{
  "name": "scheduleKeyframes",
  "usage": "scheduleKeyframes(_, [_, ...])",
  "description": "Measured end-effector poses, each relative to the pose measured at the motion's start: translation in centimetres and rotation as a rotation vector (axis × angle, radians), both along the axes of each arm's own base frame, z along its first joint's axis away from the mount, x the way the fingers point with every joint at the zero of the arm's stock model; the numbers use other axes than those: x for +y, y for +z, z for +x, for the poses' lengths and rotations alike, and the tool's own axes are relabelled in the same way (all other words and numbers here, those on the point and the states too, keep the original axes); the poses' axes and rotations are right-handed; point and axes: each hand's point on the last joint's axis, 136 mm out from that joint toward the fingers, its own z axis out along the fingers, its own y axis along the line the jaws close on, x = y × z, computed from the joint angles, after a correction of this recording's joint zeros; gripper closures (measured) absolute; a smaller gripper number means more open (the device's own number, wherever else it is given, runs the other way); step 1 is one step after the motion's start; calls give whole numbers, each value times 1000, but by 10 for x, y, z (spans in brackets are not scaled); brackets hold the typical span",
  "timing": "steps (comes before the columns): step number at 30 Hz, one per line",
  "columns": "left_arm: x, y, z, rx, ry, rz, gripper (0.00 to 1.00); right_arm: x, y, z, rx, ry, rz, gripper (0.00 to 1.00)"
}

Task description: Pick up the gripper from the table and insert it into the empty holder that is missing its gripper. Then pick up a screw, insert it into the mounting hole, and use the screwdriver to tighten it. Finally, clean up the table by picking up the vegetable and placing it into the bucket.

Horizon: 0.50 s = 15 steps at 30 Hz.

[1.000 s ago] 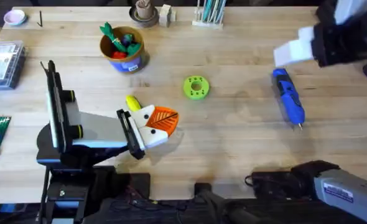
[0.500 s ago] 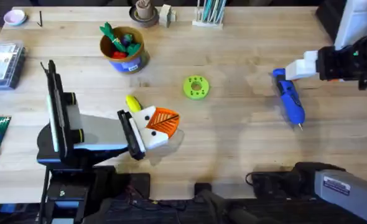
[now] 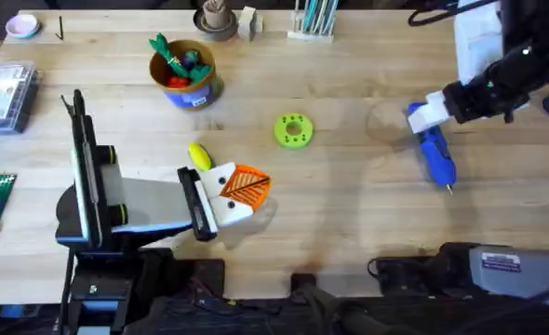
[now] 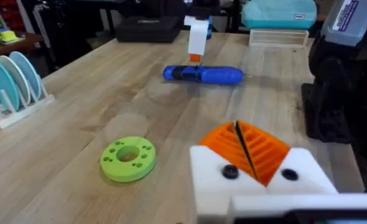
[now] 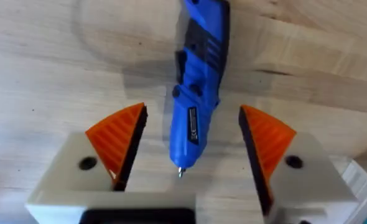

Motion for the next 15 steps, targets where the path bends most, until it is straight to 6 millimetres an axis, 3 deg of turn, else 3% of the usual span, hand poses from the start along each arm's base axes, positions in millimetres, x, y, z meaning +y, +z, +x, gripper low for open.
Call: scheduleKeyframes(15, [0, 0, -1, -2, -5, 1, 997, -21, -43, 22, 45, -48, 58, 54])
